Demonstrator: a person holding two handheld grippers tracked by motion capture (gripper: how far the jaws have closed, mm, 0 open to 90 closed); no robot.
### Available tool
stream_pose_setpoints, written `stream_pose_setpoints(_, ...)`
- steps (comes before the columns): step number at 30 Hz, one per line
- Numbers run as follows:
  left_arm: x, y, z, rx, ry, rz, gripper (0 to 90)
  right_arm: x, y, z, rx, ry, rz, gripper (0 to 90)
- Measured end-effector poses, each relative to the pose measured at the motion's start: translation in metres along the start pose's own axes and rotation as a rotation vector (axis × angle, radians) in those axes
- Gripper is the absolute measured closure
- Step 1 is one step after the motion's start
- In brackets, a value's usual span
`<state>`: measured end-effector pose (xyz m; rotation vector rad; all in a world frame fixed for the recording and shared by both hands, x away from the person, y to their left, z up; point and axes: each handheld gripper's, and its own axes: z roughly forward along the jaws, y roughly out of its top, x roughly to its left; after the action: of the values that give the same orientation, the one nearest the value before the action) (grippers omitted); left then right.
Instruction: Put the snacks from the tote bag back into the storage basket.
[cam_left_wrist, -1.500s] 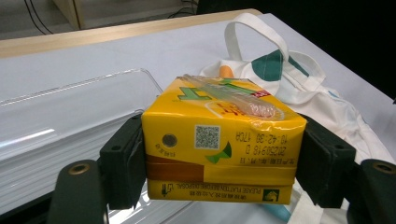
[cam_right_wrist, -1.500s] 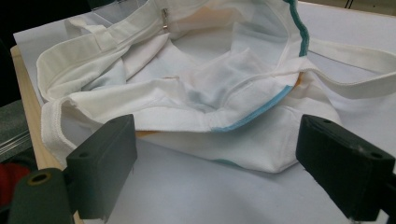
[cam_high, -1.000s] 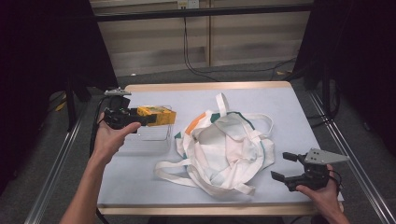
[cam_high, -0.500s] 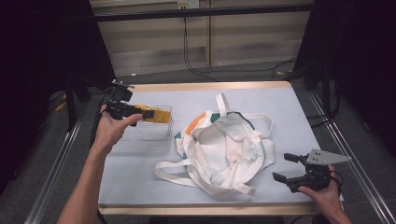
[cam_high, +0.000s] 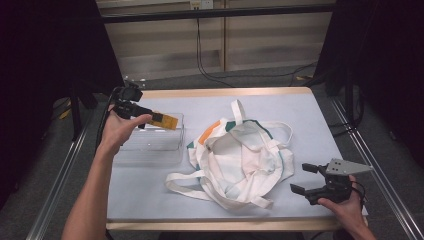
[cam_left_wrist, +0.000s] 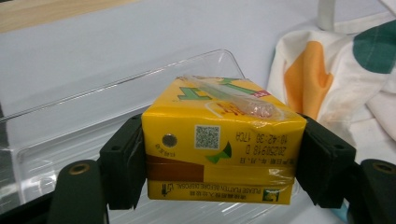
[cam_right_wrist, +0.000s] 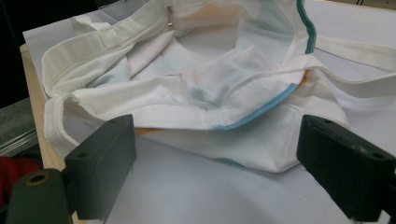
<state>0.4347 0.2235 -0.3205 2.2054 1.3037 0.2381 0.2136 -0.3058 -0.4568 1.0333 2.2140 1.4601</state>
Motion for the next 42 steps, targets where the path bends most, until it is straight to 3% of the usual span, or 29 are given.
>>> stream_pose_setpoints(4, 0.000, 0.005, 0.006, 0.029, 0.022, -0.007, 27.9, 0.004, 0.001, -0.002, -0.003, -0.003, -0.002, 11.7)
stream_pose_setpoints(8, -0.001, 0.009, 0.011, 0.044, 0.020, -0.022, 27.9, 0.006, 0.001, -0.003, -0.002, -0.009, -0.004, 11.7)
stream_pose_setpoints(10, -0.001, 0.011, 0.014, 0.066, 0.019, -0.010, 27.9, 0.005, 0.001, -0.002, 0.001, -0.009, -0.007, 11.7)
stream_pose_setpoints(16, 0.001, 0.016, 0.022, 0.085, 0.034, -0.047, 27.9, 0.004, 0.001, -0.001, 0.005, -0.006, -0.002, 11.7)
stream_pose_setpoints(17, 0.002, 0.016, 0.023, 0.090, 0.043, -0.067, 27.9, 0.004, 0.001, -0.001, 0.005, -0.008, -0.003, 11.7)
stream_pose_setpoints(18, 0.003, 0.017, 0.024, 0.109, 0.058, -0.060, 27.8, 0.004, 0.001, -0.001, 0.004, -0.007, -0.002, 11.7)
stream_pose_setpoints(26, 0.003, 0.022, 0.031, 0.120, 0.053, -0.094, 27.9, 0.005, 0.001, -0.002, 0.001, -0.006, -0.003, 11.7)
stream_pose_setpoints(28, 0.005, 0.024, 0.033, 0.134, 0.036, -0.080, 27.9, 0.004, 0.001, -0.002, 0.002, -0.009, -0.004, 11.7)
stream_pose_setpoints(42, 0.002, 0.029, 0.052, 0.181, 0.068, -0.083, 27.9, 0.005, 0.001, -0.003, -0.004, -0.006, -0.009, 11.9)
